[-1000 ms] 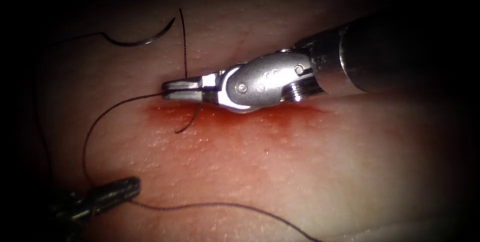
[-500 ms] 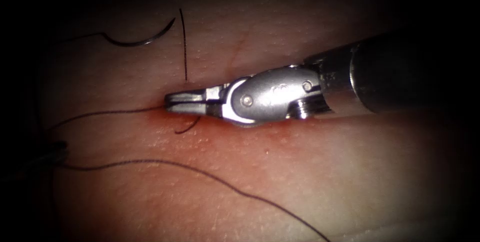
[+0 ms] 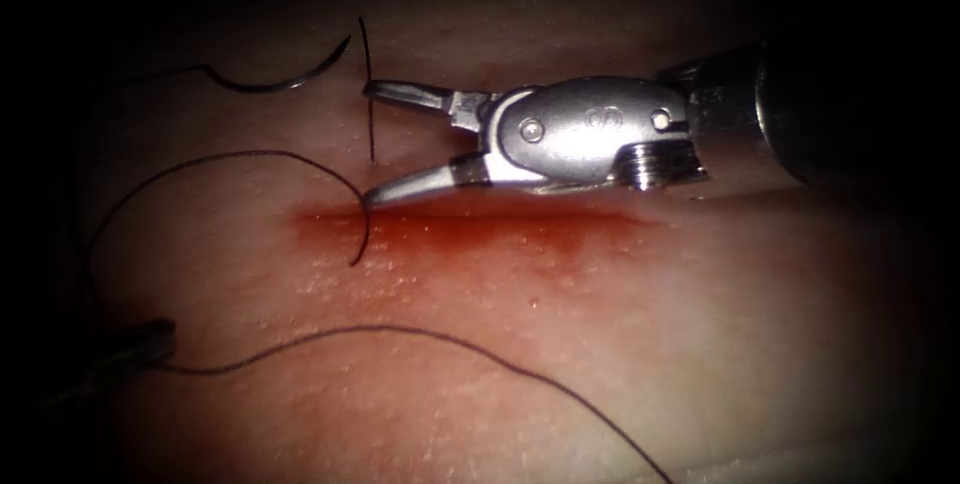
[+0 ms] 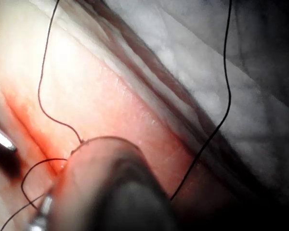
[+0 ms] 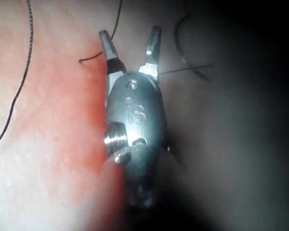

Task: Wound Closure
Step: Wrap the thread around the right gripper twice counter-clockwise.

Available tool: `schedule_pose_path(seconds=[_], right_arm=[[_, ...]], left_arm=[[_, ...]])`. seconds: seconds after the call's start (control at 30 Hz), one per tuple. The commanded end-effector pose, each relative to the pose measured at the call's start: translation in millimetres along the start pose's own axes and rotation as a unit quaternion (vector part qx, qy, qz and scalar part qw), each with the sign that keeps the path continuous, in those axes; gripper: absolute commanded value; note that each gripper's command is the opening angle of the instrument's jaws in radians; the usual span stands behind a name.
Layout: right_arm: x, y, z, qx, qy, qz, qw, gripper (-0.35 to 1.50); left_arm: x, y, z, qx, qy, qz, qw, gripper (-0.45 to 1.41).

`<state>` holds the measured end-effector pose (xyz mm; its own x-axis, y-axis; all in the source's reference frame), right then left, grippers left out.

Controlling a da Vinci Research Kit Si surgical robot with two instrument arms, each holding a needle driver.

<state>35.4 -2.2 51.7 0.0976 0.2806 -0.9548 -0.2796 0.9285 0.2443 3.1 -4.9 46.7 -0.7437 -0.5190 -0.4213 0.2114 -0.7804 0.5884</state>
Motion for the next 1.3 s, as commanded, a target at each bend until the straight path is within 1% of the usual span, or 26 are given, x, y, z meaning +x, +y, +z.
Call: schedule_pose_path(seconds=[0.03, 0.1, 0.37, 0.47, 0.5, 0.53, 0.6, 0.63, 0.7, 0.77, 0.83, 0.87, 0.97, 1.07, 1.13, 1.17, 1.2, 1.3], right_arm=[[-0.9, 0.4, 1.3, 0.000, -0.004, -0.003, 1.000, -0.35], [-1.1, 0.6, 1.6, -0.002, -0.006, -0.004, 1.000, -0.35], [-4.0, 1.0, 6.0, -0.006, -0.001, -0.015, 1.000, -0.35], [-5.2, 1.2, 7.6, 0.007, 0.005, -0.007, 1.000, -0.35], [-5.2, 1.2, 7.6, 0.007, 0.005, -0.007, 1.000, -0.35], [-6.1, 0.7, 8.7, 0.020, 0.013, -0.004, 1.000, -0.35], [-6.4, 0.4, 9.1, 0.024, 0.015, -0.003, 1.000, -0.35], [-7.1, -0.5, 10.3, 0.041, 0.022, 0.000, 0.999, -0.35], [-7.4, -1.0, 10.9, 0.051, 0.026, 0.001, 0.998, -0.35], [-7.7, -1.6, 11.8, 0.067, 0.040, 0.007, 0.997, -0.35], [-7.7, -1.7, 12.0, 0.078, 0.059, 0.012, 0.995, -0.35], [-7.6, -1.7, 11.9, 0.089, 0.082, 0.022, 0.992, -0.35], [-7.5, -1.6, 11.8, 0.090, 0.088, 0.029, 0.992, -0.35], [-7.5, -1.8, 11.5, 0.091, 0.106, 0.039, 0.989, -0.35], [-7.3, -2.0, 11.4, 0.095, 0.119, 0.049, 0.987, -0.35], [-7.3, -2.0, 11.4, 0.095, 0.119, 0.049, 0.987, -0.35], [-7.2, -2.1, 11.3, 0.096, 0.129, 0.056, 0.985, -0.35], [-6.7, -2.3, 10.8, 0.101, 0.133, 0.067, 0.984, -0.35]], left_arm=[[0.2, 0.2, 0.8, -0.001, 0.001, 0.006, 1.000, -0.45], [0.2, 0.2, 0.9, 0.000, 0.002, 0.011, 1.000, -0.45], [1.1, -0.6, 2.1, -0.011, 0.018, 0.059, 0.998, -0.45], [1.2, -1.1, 2.4, -0.011, 0.025, 0.071, 0.997, -0.45], [1.2, -1.1, 2.4, -0.011, 0.025, 0.071, 0.997, -0.45], [1.0, -1.7, 2.5, -0.012, 0.030, 0.068, 0.997, -0.45], [0.9, -1.9, 2.5, -0.012, 0.035, 0.067, 0.997, -0.45], [0.6, -2.5, 2.5, -0.012, 0.044, 0.065, 0.997, -0.45], [0.5, -2.8, 2.5, -0.012, 0.051, 0.067, 0.996, -0.45], [0.2, -3.2, 2.6, -0.012, 0.061, 0.047, 0.997, -0.45], [0.0, -3.4, 2.7, -0.012, 0.067, 0.035, 0.997, -0.45], [-0.5, -3.6, 2.9, -0.017, 0.077, 0.021, 0.997, -0.45], [-0.8, -3.6, 3.2, -0.022, 0.080, 0.014, 0.996, -0.45], [-1.9, -3.4, 4.1, -0.033, 0.094, 0.000, 0.995, -0.45], [-3.1, -3.0, 5.4, -0.045, 0.103, -0.016, 0.993, -0.45], [-3.1, -3.0, 5.4, -0.045, 0.103, -0.016, 0.993, -0.45], [-3.6, -2.7, 6.0, -0.053, 0.106, -0.024, 0.993, -0.45], [-4.9, -1.8, 7.6, -0.070, 0.116, -0.048, 0.990, -0.45]])
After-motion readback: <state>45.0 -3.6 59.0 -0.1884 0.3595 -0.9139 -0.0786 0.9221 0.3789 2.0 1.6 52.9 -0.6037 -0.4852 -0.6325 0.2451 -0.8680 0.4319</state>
